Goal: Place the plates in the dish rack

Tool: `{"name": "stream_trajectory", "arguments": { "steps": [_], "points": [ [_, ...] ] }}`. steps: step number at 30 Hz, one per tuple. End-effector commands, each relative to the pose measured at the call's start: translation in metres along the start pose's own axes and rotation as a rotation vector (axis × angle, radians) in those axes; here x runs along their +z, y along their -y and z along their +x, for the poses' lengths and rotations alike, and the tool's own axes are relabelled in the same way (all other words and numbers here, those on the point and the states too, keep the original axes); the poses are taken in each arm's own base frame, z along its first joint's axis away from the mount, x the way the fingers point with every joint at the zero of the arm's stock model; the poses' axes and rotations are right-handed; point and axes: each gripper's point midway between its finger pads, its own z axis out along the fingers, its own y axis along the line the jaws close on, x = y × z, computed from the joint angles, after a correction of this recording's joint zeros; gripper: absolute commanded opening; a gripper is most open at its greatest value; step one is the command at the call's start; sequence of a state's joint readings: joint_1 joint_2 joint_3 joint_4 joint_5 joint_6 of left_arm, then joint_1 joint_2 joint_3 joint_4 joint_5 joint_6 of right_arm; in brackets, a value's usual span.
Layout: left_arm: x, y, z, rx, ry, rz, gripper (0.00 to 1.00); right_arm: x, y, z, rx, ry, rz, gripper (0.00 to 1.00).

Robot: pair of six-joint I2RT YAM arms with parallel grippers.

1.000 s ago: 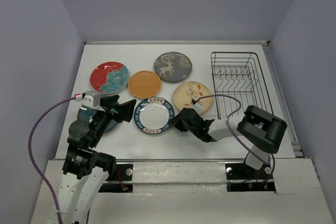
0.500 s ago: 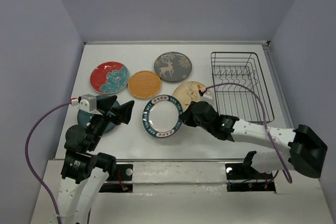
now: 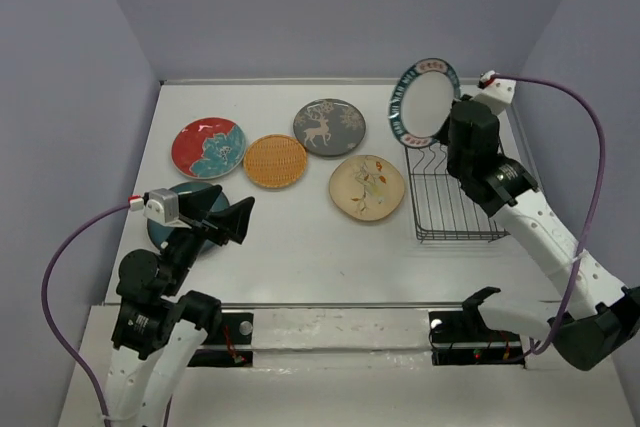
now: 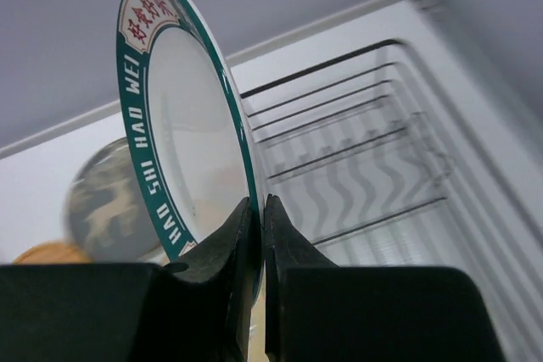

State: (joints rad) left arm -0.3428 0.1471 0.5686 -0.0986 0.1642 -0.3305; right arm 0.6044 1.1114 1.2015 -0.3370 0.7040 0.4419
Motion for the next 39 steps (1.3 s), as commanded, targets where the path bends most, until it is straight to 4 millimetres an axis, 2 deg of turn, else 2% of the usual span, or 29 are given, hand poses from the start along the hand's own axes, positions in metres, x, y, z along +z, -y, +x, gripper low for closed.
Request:
{"name": "stream_trajectory", "arguments": {
  "steps": [1,2,4,5,6,8,9,10,11,12,14,16,19,25,29,32,34,37,39],
  "points": [
    [-0.004,0.009,-0.011,0.011,0.051,0.041,0.99,0.009,0.089,-0.065,-0.15,0.136,0.343,0.07],
    [-0.005,0.012,-0.013,0.009,0.055,0.051,0.99,0.006,0.099,-0.084,-0.137,0.201,0.403,0.07],
    [-0.006,0.014,-0.012,0.009,0.052,0.059,0.99,0.006,0.115,-0.1,-0.214,0.248,0.467,0.07],
    [-0.007,0.015,-0.012,0.009,0.053,0.066,0.99,0.008,0.126,-0.117,-0.189,0.313,0.489,0.07],
    [-0.008,0.018,-0.013,0.009,0.053,0.078,0.99,0.012,0.136,-0.114,-0.238,0.304,0.513,0.07],
    [-0.011,0.021,-0.015,0.006,0.062,0.093,0.99,0.025,0.144,-0.113,-0.246,0.307,0.493,0.07],
    [-0.011,0.023,-0.014,0.003,0.058,0.103,0.99,0.028,0.161,-0.111,-0.267,0.292,0.537,0.07],
    [-0.012,0.023,-0.014,0.0,0.057,0.102,0.99,0.033,0.168,-0.109,-0.285,0.279,0.555,0.07],
    [-0.013,0.023,-0.014,-0.001,0.059,0.102,0.99,0.043,0.169,-0.111,-0.293,0.286,0.54,0.07],
    [-0.014,0.025,-0.014,-0.002,0.059,0.111,0.99,0.046,0.181,-0.112,-0.354,0.27,0.568,0.07],
    [-0.015,0.026,-0.015,-0.005,0.063,0.117,0.99,0.051,0.188,-0.117,-0.415,0.273,0.586,0.07],
    [-0.017,0.029,-0.016,-0.01,0.063,0.13,0.99,0.06,0.189,-0.111,-0.505,0.24,0.562,0.07],
    [-0.017,0.029,-0.015,-0.009,0.061,0.131,0.99,0.071,0.177,-0.104,-0.546,0.236,0.467,0.07],
    [-0.017,0.032,-0.014,-0.015,0.054,0.142,0.99,0.085,0.19,-0.068,-0.592,0.155,0.492,0.07],
    [-0.017,0.033,-0.014,-0.014,0.053,0.148,0.99,0.087,0.202,-0.066,-0.616,0.142,0.548,0.07],
    [-0.017,0.032,-0.013,-0.014,0.051,0.146,0.99,0.088,0.198,-0.068,-0.615,0.151,0.523,0.07],
    [-0.017,0.032,-0.013,-0.016,0.051,0.144,0.99,0.088,0.202,-0.067,-0.617,0.144,0.534,0.07],
    [-0.017,0.032,-0.014,-0.016,0.053,0.145,0.99,0.093,0.203,-0.057,-0.615,0.125,0.522,0.07],
    [-0.017,0.032,-0.013,-0.016,0.05,0.144,0.99,0.098,0.207,-0.042,-0.619,0.092,0.522,0.07]
  ]
}}
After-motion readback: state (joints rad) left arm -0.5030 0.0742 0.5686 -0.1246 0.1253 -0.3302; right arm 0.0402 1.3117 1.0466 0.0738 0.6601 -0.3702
